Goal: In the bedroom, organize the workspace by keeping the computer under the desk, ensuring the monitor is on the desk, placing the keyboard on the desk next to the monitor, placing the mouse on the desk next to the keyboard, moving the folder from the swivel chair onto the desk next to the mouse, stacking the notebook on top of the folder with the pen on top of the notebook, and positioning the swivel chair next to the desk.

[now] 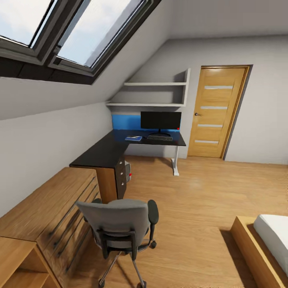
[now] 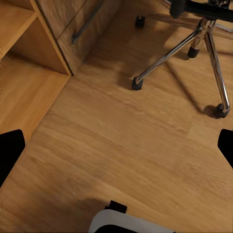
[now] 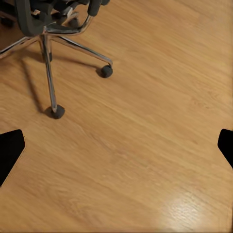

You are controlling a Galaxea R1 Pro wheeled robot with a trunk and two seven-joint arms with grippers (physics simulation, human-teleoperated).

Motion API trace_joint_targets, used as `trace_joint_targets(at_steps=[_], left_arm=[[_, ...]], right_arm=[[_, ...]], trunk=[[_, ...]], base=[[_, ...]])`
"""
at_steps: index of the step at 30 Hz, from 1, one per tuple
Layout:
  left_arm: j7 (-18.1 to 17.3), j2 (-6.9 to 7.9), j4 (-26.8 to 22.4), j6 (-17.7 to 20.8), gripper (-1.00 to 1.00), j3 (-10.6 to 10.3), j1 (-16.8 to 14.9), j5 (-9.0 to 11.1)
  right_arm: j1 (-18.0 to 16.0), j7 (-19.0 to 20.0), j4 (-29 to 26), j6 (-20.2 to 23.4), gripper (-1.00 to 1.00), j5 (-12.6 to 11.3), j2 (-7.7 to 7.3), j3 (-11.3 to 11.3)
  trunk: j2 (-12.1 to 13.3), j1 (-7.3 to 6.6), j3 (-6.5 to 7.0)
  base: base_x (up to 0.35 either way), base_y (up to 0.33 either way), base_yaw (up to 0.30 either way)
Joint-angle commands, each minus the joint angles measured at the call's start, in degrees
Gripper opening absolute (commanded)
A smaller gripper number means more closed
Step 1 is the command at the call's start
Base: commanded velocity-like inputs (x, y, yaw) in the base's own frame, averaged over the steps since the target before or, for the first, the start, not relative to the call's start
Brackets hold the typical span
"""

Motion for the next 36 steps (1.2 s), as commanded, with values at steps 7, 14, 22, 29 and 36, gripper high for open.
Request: trace_joint_targets(at_steps=[7, 14, 22, 29, 36], left_arm=[[0.3, 0.01, 0.0, -0.1, 1.0, -0.5, 0.0, 0.3], [0.3, 0.01, 0.0, -0.1, 1.0, -0.5, 0.0, 0.3], [0.3, 0.01, 0.0, -0.1, 1.0, -0.5, 0.0, 0.3], [0.3, 0.01, 0.0, -0.1, 1.0, -0.5, 0.0, 0.3], [0.3, 0.01, 0.0, -0.1, 1.0, -0.5, 0.0, 0.3]], right_arm=[[0.0, -0.3, 0.1, -0.1, 1.0, -0.1, 0.06, 0.5], [0.0, -0.4, 0.1, -0.1, 1.0, 0.0, 0.07, 0.5], [0.0, -0.4, 0.1, -0.1, 1.0, 0.0, 0.07, 0.5], [0.0, -0.4, 0.1, -0.1, 1.0, 0.1, 0.07, 0.6], [0.0, -0.3, 0.1, -0.1, 1.0, 0.2, -0.01, 0.7]], trunk=[[0.0, 0.02, -0.03], [0.0, 0.02, -0.03], [0.0, 0.02, -0.03], [0.0, 0.02, -0.03], [0.0, 0.02, 0.15]], base=[[0.0, 0.297, -0.031], [0.0, 0.181, -0.005], [0.0, 0.191, -0.001], [0.0, 0.035, -0.001], [0.0, 0.003, -0.142]])
